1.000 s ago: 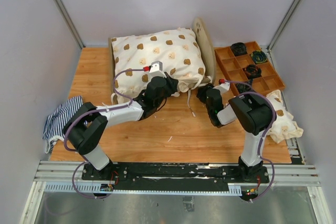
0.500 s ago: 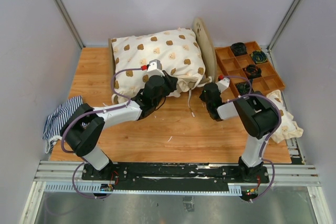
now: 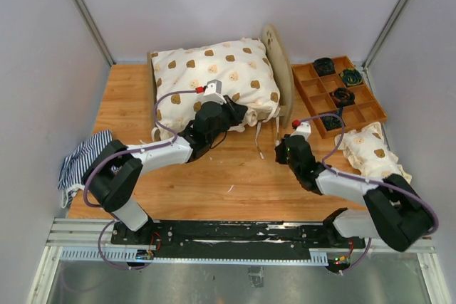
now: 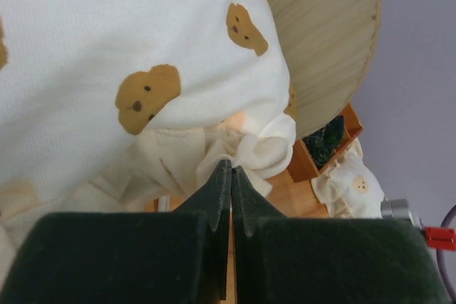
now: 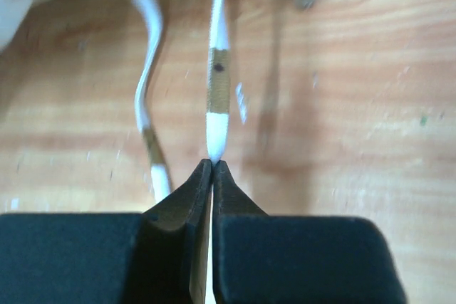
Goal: Set up the pet bed
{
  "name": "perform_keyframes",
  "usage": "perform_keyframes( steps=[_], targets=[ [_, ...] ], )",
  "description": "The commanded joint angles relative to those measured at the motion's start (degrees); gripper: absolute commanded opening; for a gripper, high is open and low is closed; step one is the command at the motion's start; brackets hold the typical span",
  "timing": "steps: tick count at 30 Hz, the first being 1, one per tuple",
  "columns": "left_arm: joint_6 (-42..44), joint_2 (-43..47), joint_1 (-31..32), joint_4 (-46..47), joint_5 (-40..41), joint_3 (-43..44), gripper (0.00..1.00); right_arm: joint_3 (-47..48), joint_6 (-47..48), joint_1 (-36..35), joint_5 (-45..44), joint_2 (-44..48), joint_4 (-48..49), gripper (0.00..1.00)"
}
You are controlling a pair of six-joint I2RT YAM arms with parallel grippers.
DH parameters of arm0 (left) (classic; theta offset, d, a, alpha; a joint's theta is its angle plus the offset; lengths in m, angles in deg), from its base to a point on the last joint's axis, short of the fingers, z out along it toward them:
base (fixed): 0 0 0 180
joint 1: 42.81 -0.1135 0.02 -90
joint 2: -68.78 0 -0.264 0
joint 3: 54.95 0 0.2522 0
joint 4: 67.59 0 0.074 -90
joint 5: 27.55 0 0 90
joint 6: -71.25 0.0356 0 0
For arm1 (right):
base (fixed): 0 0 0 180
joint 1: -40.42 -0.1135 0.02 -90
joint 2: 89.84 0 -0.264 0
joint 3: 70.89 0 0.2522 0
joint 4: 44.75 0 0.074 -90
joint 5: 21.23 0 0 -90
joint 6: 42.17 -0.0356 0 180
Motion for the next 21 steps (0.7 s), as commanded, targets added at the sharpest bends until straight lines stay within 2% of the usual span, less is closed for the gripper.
perform_keyframes(
  steps=[1,4,7,11,13,16,19,21],
  targets=[
    [0.84,-0.55,-0.46,3.49,-7.16,-0.16,0.06,-4.52,5.38,-7.52,-1.22,10.06,-10.49,0.0],
    [2.18,2.32,-0.5,-0.87,-8.89,-0.99,0.35,-6.97,7.2,-12.0,-3.97,16.21,-14.46,0.0],
    [5.42,7.82,-0.53,-12.29,-5.55,-0.93,0.49,-8.86,8.94,-14.3,-3.4,20.8,-16.26,0.0],
    [11.14,16.82,-0.53,-22.53,3.83,-1.92,0.53,-11.95,9.39,-17.09,-3.3,24.38,-16.05,0.0],
    [14.27,21.1,-0.53,-25.92,5.43,-3.05,0.55,-12.6,9.43,-18.47,-2.18,25.45,-15.99,0.0],
    [16.84,27.42,-0.47,-27.96,2.51,-6.7,0.55,-12.65,10.32,-21.2,-2.38,26.7,-16.9,0.0],
    [16.39,32.14,-0.29,-23.64,-3.85,-13.16,0.52,-11.65,12.07,-23.16,-3.08,29.12,-18.25,0.0],
    [14.57,34.51,0.11,-24.42,-3.33,-15.22,0.5,-10.34,13.88,-24.14,-3.21,30.11,-19.46,0.0]
  ],
)
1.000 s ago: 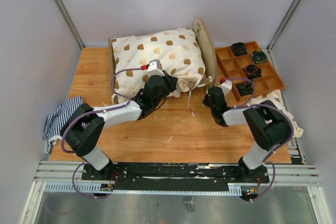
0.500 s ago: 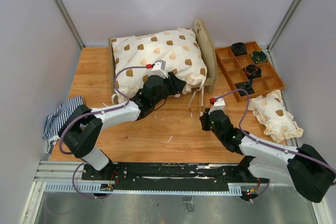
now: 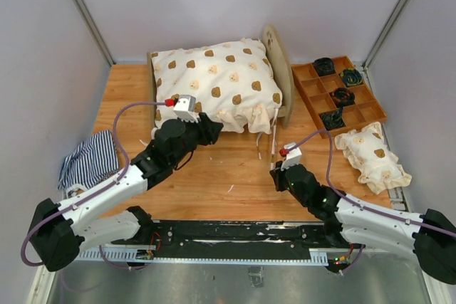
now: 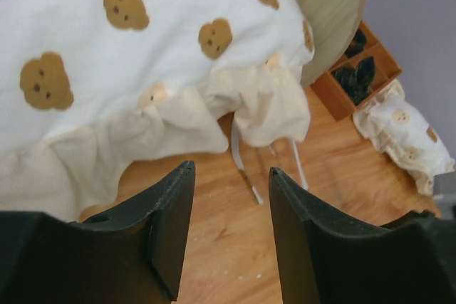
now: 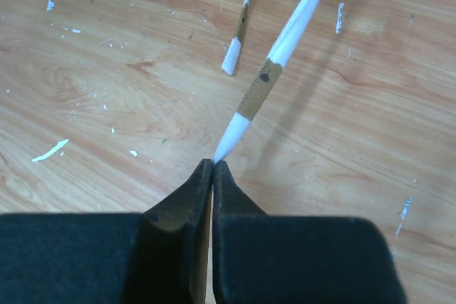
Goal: Set up the pet bed
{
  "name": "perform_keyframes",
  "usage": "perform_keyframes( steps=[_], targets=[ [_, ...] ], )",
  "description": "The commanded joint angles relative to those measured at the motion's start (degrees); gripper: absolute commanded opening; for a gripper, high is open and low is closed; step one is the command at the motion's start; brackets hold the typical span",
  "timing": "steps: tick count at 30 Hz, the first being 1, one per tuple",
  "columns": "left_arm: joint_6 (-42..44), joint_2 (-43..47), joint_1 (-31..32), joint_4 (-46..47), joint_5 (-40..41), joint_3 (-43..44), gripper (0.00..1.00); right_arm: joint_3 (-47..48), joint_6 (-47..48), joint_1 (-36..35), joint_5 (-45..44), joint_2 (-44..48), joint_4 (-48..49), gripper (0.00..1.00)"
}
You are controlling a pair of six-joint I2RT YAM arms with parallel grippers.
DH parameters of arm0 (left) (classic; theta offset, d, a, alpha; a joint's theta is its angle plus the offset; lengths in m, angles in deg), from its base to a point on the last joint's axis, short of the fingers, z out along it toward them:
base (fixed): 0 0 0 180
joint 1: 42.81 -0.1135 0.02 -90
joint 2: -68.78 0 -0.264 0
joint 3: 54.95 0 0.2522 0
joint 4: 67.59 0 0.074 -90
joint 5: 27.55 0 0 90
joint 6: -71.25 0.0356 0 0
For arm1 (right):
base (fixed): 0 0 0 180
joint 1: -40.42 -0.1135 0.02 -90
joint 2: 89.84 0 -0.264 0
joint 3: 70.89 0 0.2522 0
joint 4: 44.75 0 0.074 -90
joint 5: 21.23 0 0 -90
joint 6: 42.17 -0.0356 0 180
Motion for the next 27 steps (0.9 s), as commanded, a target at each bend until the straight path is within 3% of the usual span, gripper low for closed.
perform_keyframes(
  steps=[1,6,11,19,22,27],
  targets=[
    [0.42,3.81,0.27,-2.9,-2.69,-5.84,0.49,2.81,4.23,-3.39,-0.22,2.07,-5.22,0.0],
    [-0.19,8.68,0.36,-3.73,-6.24,-9.19,0.48,4.29,2.85,-7.98,1.96,-0.38,-1.11,0.0],
    [-6.38,10.04,2.94,5.07,-13.21,-16.54,0.48,5.22,0.5,-13.39,0.05,-5.67,4.59,0.0],
    [-8.15,-3.83,9.75,30.51,-20.81,-23.56,0.5,6.21,-2.12,-13.26,-8.28,-5.43,3.92,0.0],
    [-10.36,-7.79,9.95,40.08,-22.7,-25.09,0.52,5.42,0.71,-13.12,-6.59,-4.49,6.58,0.0],
    [-15.37,-14.86,10.03,40.76,-20.75,-20.2,0.58,2.2,6.44,-13.13,-0.17,-3.43,13.1,0.0]
  ],
)
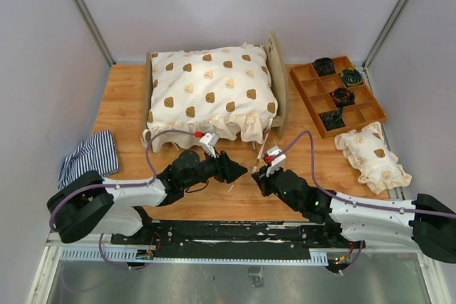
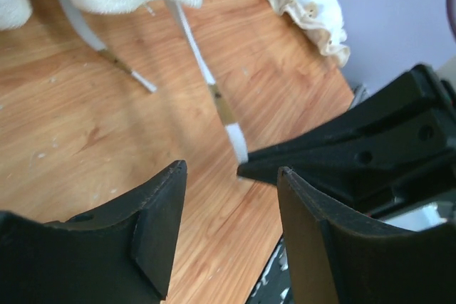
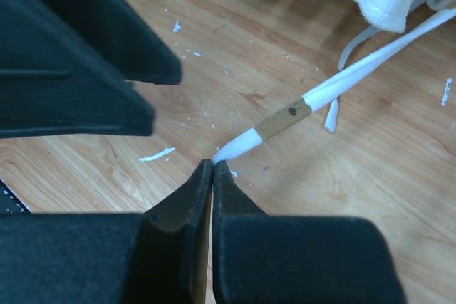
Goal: Set up the pet bed
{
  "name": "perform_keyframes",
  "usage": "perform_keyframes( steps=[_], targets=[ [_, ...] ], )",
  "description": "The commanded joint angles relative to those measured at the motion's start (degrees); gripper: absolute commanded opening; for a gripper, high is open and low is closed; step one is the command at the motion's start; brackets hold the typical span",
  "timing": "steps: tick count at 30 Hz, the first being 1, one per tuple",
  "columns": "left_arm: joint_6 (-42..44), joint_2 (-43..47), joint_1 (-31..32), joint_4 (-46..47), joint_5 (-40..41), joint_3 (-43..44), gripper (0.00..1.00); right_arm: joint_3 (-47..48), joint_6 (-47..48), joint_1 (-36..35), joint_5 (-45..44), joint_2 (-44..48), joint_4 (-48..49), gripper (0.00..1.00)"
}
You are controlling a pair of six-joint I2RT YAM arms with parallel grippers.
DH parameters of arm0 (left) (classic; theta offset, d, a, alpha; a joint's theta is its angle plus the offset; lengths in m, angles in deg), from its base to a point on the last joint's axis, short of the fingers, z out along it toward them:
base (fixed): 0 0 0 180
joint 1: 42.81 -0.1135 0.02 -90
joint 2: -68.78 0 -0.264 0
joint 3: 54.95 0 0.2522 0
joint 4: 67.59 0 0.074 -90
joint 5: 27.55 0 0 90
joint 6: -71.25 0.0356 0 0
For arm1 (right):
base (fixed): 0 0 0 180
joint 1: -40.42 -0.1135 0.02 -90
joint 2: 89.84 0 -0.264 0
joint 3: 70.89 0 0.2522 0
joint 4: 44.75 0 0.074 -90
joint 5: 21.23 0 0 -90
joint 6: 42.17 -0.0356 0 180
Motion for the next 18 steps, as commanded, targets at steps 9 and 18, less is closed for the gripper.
perform_keyframes(
  steps=[9,18],
  targets=[
    [-9.85,-19.83,1.05,11.47,-5.06,11.21,0.6,-2.85,7.78,-0.43,1.43,1.74,5.13,0.0],
    [-10.96,-23.65,1.1,11.83,-8.96,13.87,0.38,-3.64,8.61,-0.34,-0.43,0.26,5.23,0.0]
  ],
)
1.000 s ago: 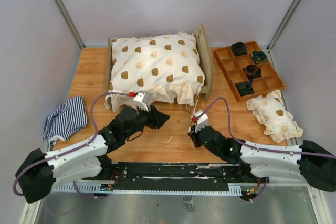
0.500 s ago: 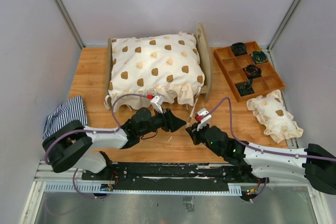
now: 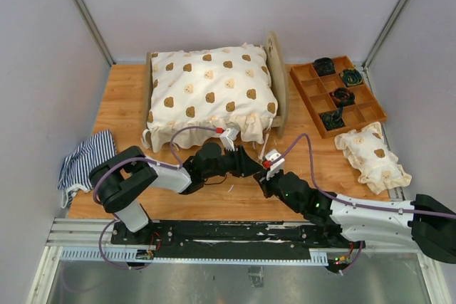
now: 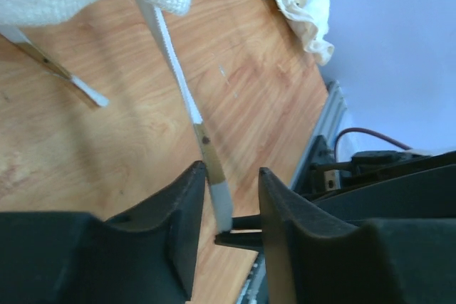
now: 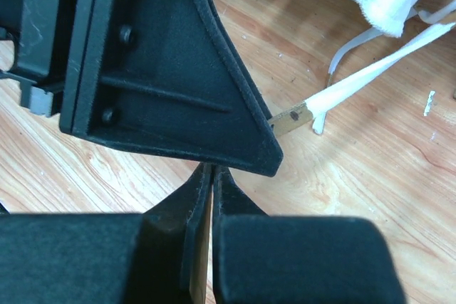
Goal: Set up the pet bed
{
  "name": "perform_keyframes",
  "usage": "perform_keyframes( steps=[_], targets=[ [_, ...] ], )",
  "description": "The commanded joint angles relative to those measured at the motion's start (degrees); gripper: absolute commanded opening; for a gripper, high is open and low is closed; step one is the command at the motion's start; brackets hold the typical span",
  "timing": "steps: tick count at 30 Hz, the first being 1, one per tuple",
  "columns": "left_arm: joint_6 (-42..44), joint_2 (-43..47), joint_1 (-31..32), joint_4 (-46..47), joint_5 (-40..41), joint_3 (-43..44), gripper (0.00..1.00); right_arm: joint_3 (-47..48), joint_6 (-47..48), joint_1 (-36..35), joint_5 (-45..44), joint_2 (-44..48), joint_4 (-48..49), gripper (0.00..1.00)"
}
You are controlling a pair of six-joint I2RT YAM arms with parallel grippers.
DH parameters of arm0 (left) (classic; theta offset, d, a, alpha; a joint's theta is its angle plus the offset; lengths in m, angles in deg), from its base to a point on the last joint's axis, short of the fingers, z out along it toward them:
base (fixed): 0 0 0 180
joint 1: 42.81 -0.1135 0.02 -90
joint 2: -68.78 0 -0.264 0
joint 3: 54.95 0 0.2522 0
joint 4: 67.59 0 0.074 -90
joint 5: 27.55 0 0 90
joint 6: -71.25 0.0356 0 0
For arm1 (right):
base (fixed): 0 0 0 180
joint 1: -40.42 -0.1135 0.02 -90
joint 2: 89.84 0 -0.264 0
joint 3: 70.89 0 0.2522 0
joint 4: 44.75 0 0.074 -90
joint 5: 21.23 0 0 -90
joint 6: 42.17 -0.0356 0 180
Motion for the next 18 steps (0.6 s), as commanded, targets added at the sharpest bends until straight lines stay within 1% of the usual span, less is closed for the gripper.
perform_keyframes(
  steps=[1,4,5,7,10,12,15,18],
  targets=[
    [-0.31,-1.03,0.44,2.9,-3.67,2.28,0.3,-0.78,1.62,-0.34,-2.01,-1.02,0.73,0.0],
    [0.32,-1.44,0.37,2.9,-2.96,2.1,0.05,-0.31,1.38,-0.34,-2.82,-0.42,-1.12,0.03],
    [0.54,-1.56,0.38,3.01,-2.49,2.03,0.01,-0.21,1.39,-0.34,-3.02,0.15,-1.9,0.08],
    [0.65,-1.68,0.33,2.86,-1.76,2.05,0.0,0.07,0.83,-0.32,-3.63,1.72,-4.14,0.16],
    [1.33,-1.75,0.0,2.33,-0.85,2.48,0.0,-0.36,-0.5,-0.3,-7.07,4.85,-7.27,0.29],
    [2.07,-1.45,-0.63,1.24,-0.06,3.0,0.0,-1.39,-2.1,-0.26,-9.37,6.39,-8.41,0.36],
    [3.17,-0.83,-1.66,0.47,0.97,3.64,0.0,-2.5,-5.18,0.24,-13.7,6.28,-8.77,0.39],
    [5.06,0.07,-2.46,-2.28,3.23,5.2,0.0,-1.55,-5.23,1.83,-16.95,2.9,-7.92,0.4]
  ],
)
